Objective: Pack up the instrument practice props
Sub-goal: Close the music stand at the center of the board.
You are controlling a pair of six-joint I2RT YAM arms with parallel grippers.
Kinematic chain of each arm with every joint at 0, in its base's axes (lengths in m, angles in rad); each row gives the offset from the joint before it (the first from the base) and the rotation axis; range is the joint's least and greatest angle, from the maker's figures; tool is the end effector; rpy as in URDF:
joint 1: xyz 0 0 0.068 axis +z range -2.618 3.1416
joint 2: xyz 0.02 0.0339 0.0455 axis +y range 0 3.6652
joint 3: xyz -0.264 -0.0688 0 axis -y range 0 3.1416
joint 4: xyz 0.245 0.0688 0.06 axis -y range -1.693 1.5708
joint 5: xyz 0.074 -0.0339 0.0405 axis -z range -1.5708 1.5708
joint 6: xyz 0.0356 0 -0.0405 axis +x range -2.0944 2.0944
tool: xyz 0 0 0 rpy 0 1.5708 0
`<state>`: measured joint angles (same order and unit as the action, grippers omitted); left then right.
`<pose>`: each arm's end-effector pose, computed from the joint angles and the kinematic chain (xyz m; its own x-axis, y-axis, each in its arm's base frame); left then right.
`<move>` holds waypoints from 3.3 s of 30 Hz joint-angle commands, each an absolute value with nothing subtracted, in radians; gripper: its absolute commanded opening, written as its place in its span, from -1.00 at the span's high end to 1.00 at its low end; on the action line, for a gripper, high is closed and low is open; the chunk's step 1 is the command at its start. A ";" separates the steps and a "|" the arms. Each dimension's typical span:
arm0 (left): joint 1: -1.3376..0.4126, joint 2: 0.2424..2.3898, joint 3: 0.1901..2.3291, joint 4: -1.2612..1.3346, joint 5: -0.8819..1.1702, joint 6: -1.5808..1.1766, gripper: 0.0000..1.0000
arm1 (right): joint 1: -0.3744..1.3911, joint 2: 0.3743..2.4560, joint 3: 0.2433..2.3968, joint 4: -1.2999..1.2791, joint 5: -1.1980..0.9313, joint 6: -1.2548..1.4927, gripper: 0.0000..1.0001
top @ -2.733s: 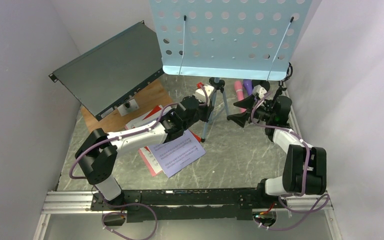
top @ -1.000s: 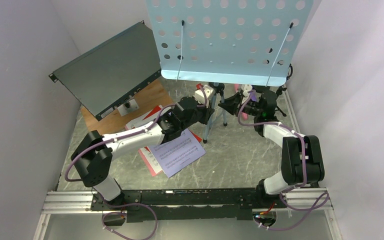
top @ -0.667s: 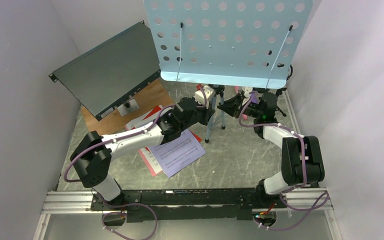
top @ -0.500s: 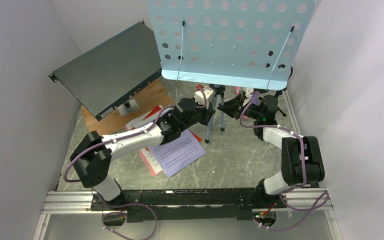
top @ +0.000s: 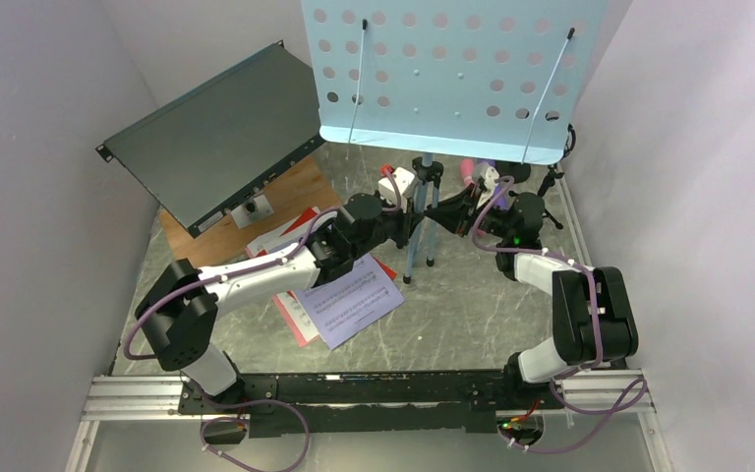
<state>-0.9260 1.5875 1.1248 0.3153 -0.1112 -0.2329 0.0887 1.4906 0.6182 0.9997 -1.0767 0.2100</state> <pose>0.2307 -0.3002 0.3057 -0.2540 -0.0439 -0.9662 0.6883 0.6936 -0.2124 0.2886 0.0571 0.2391 -0.0664 0.0933 -0.9934 -0.9182 0.3840 0.0975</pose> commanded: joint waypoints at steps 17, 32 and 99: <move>-0.935 1.425 1.007 0.516 -0.055 -0.272 0.44 | 0.110 1.480 0.633 0.933 -1.145 0.016 1.00; -0.935 1.393 0.972 0.517 -0.024 -0.268 0.06 | 0.100 1.486 0.640 0.918 -1.125 0.027 1.00; -1.041 1.657 1.159 1.141 -0.508 0.185 -0.31 | 0.091 1.499 0.645 0.930 -1.122 0.051 1.00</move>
